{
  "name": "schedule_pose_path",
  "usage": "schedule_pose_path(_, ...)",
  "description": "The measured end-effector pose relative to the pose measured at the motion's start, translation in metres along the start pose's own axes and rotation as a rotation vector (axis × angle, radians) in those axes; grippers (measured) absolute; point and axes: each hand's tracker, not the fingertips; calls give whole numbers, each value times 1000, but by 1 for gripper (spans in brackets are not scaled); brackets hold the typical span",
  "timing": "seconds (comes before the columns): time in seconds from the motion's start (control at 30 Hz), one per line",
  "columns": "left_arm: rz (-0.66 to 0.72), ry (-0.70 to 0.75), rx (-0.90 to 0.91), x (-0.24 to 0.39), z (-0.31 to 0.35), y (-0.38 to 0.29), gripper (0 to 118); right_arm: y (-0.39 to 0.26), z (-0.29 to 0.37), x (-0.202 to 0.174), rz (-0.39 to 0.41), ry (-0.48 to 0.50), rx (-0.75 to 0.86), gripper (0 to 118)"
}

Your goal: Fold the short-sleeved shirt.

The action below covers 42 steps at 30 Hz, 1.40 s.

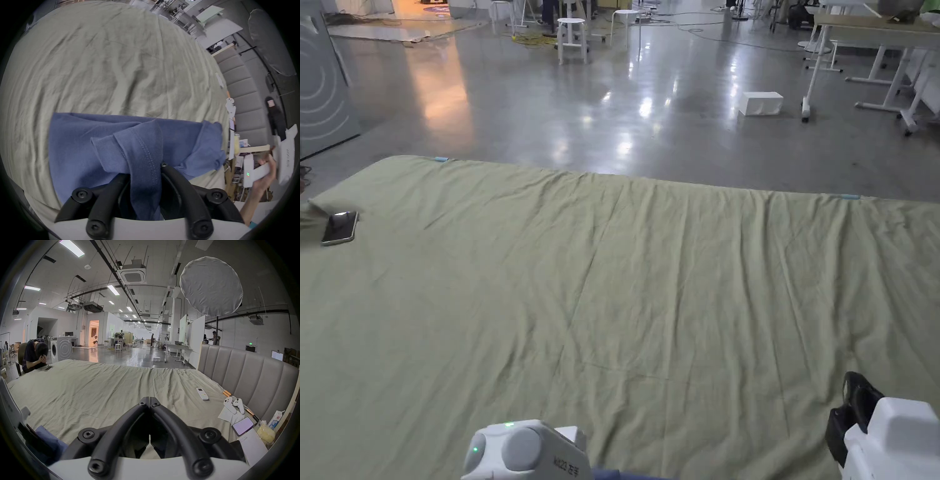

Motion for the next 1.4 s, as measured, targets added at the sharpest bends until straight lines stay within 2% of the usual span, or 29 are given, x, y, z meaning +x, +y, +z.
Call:
schedule_pose_path(0.13,64,15,18,-1,-11,1,14,-5,0,1,-9,-1,-16,0)
schedule_pose_path(0.23,57,10,26,3,-8,0,20,-6,1,1,-11,1,-22,0)
schedule_pose_path(0.27,45,0,31,3,-5,-1,28,-6,1,0,-11,2,-23,0)
schedule_pose_path(0.37,10,-67,79,5,12,-2,67,-7,1,0,-14,7,-26,0)
schedule_pose_path(0.4,7,-91,97,4,19,-2,68,-7,1,-1,-12,8,-26,0)
schedule_pose_path(0.63,-38,-160,223,-8,80,-4,66,-4,3,1,-8,9,-26,0)
schedule_pose_path(0.7,-38,-139,244,-14,84,-4,56,-3,4,2,-11,10,-26,0)
schedule_pose_path(0.8,-26,-58,228,-23,71,-6,25,-2,4,3,-14,11,-24,0)
schedule_pose_path(0.9,-23,-11,176,-24,47,-12,23,-1,5,3,-18,11,-24,0)
schedule_pose_path(0.97,-34,0,135,-21,28,-15,18,-2,6,3,-18,12,-25,0)
schedule_pose_path(1.13,-41,-126,120,1,4,-23,18,-5,6,5,-15,11,-35,0)
schedule_pose_path(1.27,-133,-76,168,22,5,-26,18,-7,9,8,-12,9,-41,0)
schedule_pose_path(1.4,-158,-112,134,31,-7,-25,18,-9,9,10,-2,8,-47,0)
